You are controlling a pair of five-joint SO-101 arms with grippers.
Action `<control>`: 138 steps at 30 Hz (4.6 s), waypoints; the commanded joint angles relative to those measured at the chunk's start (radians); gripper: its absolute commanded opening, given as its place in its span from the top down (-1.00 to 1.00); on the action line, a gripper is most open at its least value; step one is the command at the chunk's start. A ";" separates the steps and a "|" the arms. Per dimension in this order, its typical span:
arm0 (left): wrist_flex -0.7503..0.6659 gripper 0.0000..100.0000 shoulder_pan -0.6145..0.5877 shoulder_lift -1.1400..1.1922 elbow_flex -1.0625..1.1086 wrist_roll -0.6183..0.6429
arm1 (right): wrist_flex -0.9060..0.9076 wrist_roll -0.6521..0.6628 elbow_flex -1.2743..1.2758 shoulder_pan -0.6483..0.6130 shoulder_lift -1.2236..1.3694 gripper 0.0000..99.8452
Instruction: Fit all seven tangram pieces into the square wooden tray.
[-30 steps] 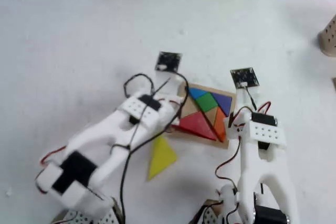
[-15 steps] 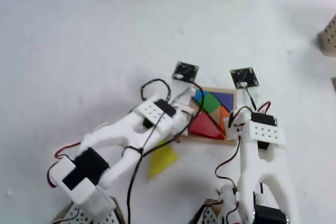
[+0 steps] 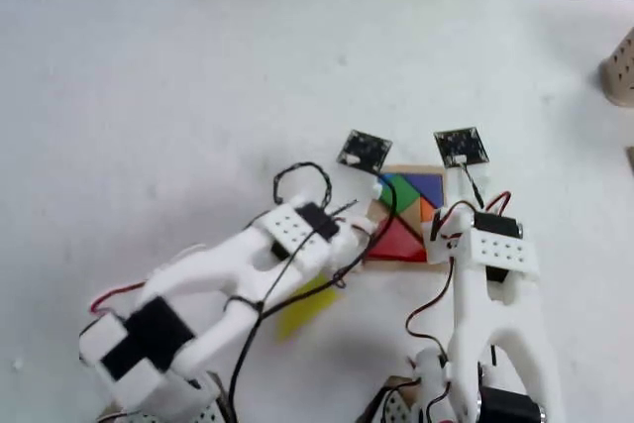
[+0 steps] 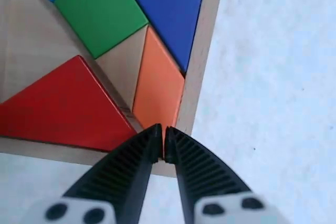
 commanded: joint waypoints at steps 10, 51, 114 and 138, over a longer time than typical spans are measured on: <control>-0.104 0.96 0.147 -0.077 0.084 0.009 | 0.002 0.011 -0.029 -0.007 -0.027 0.96; 0.098 0.95 -0.375 -0.785 0.511 -0.150 | -0.120 -0.048 -0.083 -0.093 0.094 0.96; 0.040 0.95 -1.007 -0.280 0.150 -0.150 | 0.007 -0.196 -0.479 -0.898 0.515 0.96; 0.163 0.47 -0.653 -0.278 0.198 -0.078 | 0.096 -0.285 -0.439 -0.593 0.294 0.96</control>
